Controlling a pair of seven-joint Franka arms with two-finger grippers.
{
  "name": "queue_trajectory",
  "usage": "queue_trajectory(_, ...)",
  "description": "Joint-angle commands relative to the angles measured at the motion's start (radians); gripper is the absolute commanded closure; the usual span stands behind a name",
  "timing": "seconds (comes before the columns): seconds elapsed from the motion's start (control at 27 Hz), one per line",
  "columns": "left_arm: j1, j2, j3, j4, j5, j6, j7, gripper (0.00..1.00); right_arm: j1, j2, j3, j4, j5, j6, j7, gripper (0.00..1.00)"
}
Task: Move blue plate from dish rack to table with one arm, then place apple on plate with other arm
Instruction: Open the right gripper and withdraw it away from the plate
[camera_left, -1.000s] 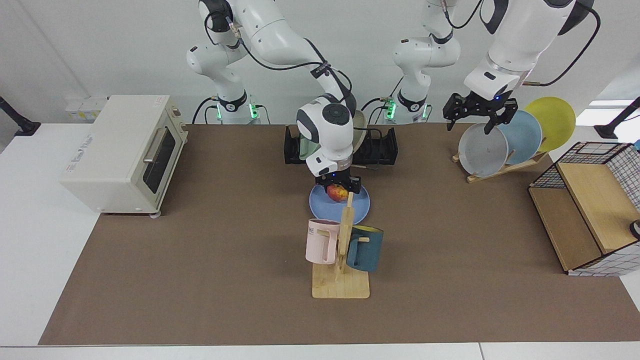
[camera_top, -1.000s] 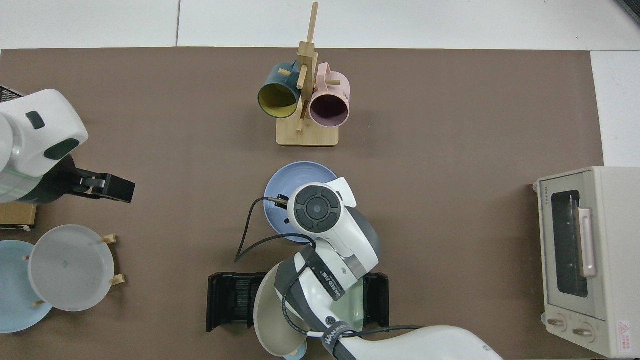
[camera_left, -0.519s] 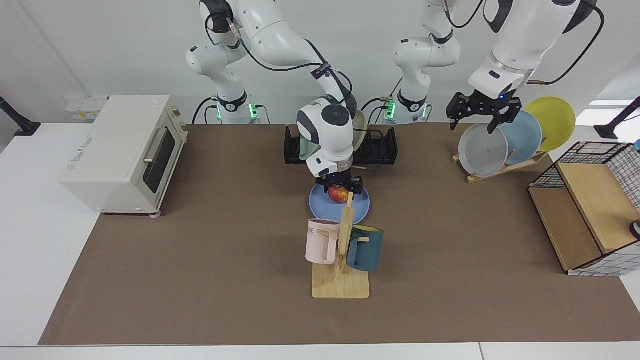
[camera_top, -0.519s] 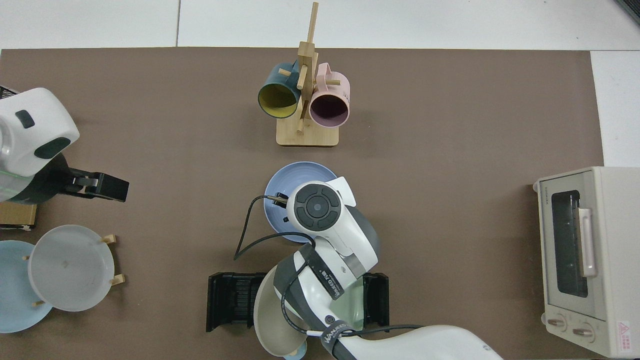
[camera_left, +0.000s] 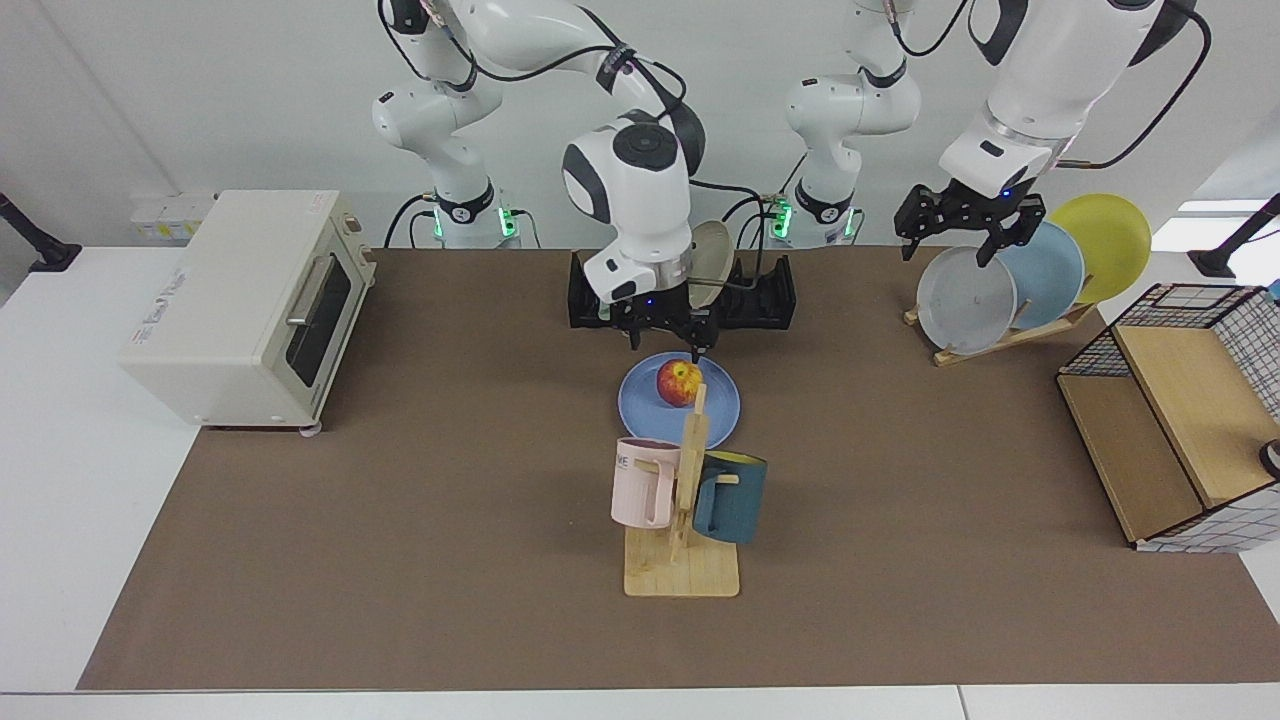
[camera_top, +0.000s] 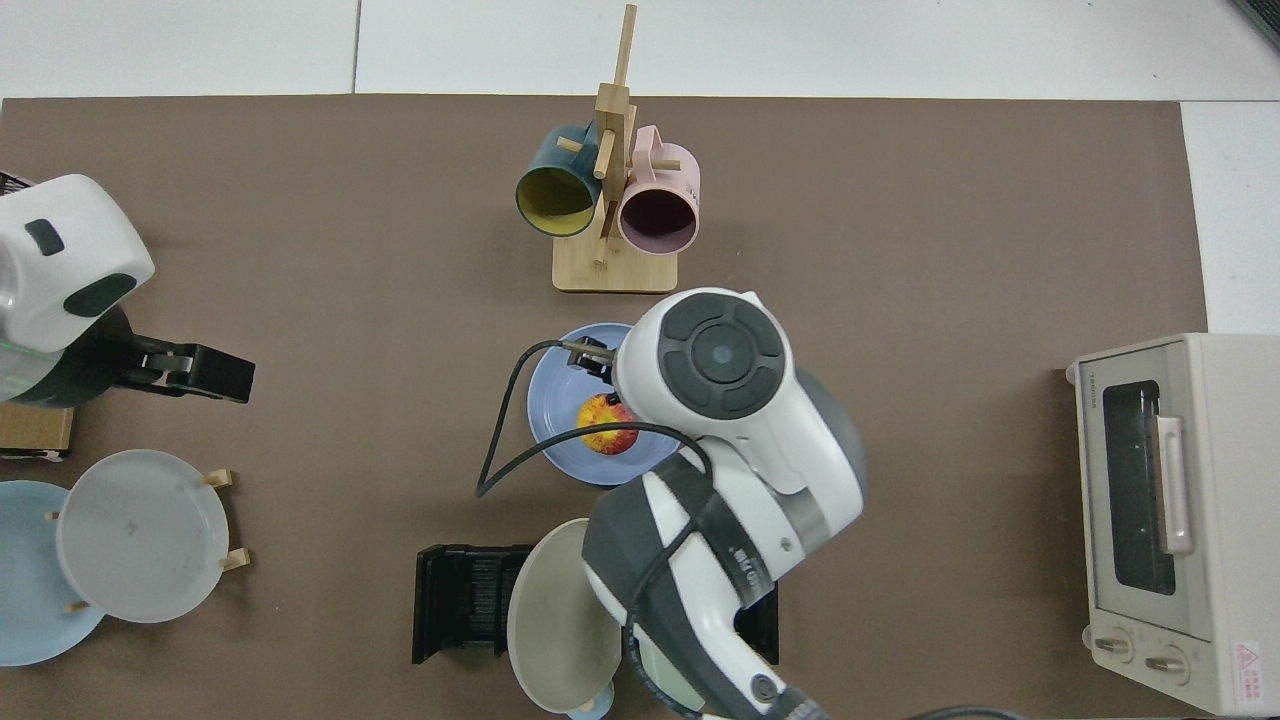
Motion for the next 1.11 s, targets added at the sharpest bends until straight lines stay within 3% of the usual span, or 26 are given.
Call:
queue_trajectory(0.0, 0.003, -0.005, 0.003, 0.01, 0.008, -0.011, 0.004, 0.0, -0.104, -0.083, 0.008, -0.034, 0.01, -0.052, -0.199, 0.0)
queue_trajectory(0.7, 0.003, -0.006, 0.003, 0.01, 0.008, -0.011, 0.004, 0.0, -0.407, -0.285, 0.008, -0.12, -0.031, -0.18, -0.754, 0.0)
queue_trajectory(1.07, 0.003, -0.009, 0.003, 0.01, 0.008, -0.011, 0.003, 0.0, -0.493, -0.363, 0.008, -0.11, -0.082, -0.268, -0.833, 0.0)
